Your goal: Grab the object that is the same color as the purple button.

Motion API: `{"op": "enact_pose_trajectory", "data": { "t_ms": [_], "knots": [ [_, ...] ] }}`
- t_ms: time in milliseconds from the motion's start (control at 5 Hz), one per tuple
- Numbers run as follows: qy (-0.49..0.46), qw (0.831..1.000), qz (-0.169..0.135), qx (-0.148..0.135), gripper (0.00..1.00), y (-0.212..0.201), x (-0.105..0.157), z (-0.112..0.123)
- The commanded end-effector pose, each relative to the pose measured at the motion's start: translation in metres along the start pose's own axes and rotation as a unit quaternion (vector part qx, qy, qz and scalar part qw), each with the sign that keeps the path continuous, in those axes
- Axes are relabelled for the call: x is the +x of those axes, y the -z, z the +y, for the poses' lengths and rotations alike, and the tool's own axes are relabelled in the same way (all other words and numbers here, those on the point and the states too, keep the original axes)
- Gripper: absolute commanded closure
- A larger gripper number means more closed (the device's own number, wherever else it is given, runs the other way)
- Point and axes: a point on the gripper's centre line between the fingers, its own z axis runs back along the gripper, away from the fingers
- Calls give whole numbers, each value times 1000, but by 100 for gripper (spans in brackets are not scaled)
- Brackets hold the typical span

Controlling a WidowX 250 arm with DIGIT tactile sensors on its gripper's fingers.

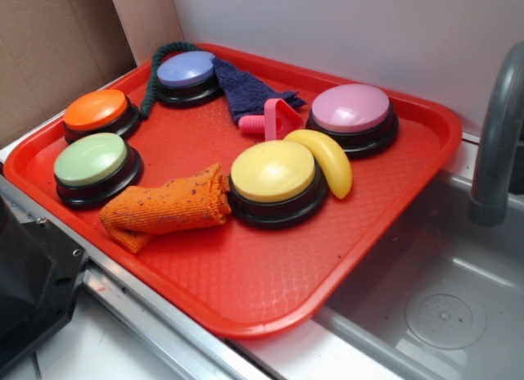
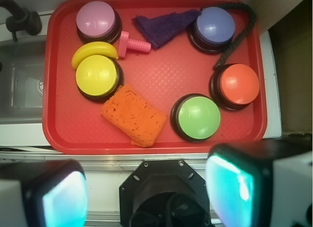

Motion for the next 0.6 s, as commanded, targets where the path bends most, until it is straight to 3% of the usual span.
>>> {"op": "enact_pose_trajectory", "data": {
  "t_ms": [0,400],
  "knots": [
    [0,1000,0,0,0,0,0,0],
    [-125,992,-7,-10,0,34,56,5]
  ]
}}
